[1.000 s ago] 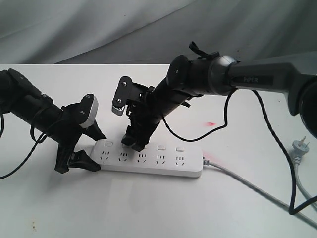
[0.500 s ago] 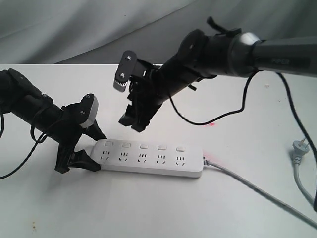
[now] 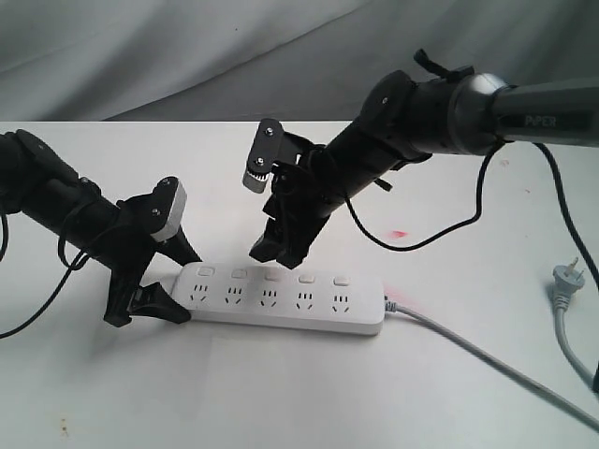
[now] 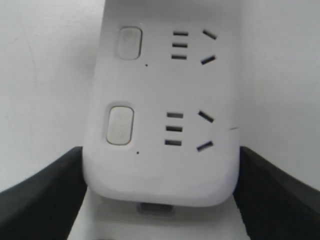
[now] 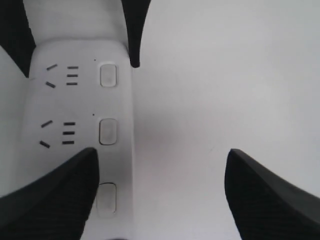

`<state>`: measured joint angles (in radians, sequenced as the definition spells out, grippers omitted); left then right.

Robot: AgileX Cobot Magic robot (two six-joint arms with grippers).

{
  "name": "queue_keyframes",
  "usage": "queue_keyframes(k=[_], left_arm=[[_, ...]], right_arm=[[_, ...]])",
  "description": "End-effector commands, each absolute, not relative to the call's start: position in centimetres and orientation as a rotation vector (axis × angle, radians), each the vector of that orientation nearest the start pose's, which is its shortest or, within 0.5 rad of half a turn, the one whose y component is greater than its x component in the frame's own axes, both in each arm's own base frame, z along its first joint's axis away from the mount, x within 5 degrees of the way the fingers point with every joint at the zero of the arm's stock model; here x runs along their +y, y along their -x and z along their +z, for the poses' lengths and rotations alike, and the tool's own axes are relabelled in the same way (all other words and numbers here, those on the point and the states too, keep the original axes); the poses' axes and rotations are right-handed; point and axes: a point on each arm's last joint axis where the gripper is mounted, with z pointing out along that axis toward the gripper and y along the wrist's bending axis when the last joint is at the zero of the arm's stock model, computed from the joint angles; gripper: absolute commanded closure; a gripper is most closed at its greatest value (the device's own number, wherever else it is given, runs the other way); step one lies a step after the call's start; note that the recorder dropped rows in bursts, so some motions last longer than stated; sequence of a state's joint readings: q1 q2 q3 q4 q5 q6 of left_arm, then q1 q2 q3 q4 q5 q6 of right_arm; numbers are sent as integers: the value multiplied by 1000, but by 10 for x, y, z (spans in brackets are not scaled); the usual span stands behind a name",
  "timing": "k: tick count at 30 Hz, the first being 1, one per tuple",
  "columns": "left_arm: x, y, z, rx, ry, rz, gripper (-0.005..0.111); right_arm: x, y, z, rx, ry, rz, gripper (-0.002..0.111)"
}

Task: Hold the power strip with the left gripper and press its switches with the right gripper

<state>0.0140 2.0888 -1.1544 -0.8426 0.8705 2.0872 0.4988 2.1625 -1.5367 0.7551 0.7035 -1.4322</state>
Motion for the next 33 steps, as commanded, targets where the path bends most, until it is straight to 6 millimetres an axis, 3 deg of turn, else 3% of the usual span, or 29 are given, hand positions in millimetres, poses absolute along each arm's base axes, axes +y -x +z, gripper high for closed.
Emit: queue_keyframes(k=[1,28,33], left_arm=[[-50,-362,104,1947,-1766,-551,107],[-50,-362,104,1947,-1766,-551,107],[-50,-362,104,1947,-1766,-551,107]], right_arm=[[252,-378,139,1958,1702,495,43],[245,-381,114,1989,1787,383,43],[242,-379,99,2012,1809,366,43]])
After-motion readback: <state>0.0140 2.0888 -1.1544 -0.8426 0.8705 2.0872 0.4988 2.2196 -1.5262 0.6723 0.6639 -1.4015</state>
